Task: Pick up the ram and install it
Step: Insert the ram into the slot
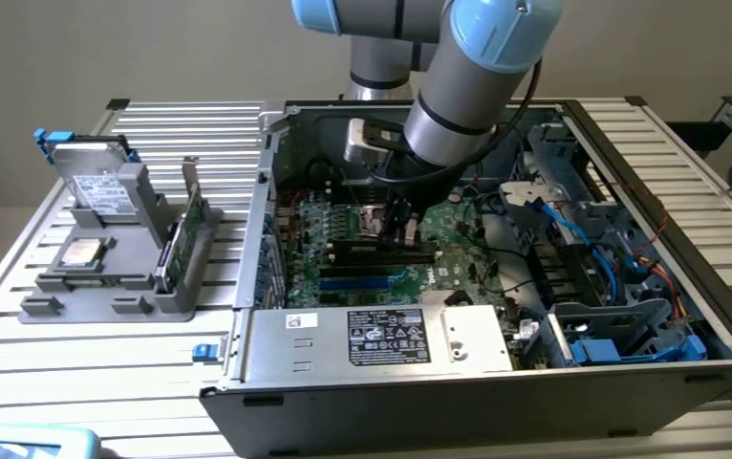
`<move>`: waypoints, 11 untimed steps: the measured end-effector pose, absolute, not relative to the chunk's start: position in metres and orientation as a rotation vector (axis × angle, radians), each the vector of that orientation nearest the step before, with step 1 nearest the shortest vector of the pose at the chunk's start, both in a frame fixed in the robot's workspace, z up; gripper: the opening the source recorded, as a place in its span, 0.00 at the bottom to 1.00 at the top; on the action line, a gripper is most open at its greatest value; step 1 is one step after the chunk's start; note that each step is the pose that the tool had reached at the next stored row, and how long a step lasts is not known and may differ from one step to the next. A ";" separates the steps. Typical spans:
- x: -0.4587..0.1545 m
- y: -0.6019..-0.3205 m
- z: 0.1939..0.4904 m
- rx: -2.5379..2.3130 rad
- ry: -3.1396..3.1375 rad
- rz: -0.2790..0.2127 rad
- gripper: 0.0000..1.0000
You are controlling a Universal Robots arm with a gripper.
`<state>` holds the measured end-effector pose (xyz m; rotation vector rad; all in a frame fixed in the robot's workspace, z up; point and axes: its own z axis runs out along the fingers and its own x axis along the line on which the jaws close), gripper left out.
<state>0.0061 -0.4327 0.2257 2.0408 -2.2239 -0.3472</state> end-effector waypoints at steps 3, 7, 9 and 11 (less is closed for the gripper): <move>0.006 -0.433 0.225 2.044 -2.219 -0.347 0.15; 0.006 -0.433 0.223 2.047 -2.213 -0.347 0.15; 0.006 -0.433 0.222 2.047 -2.212 -0.347 0.15; 0.006 -0.433 0.221 2.047 -2.212 -0.347 0.15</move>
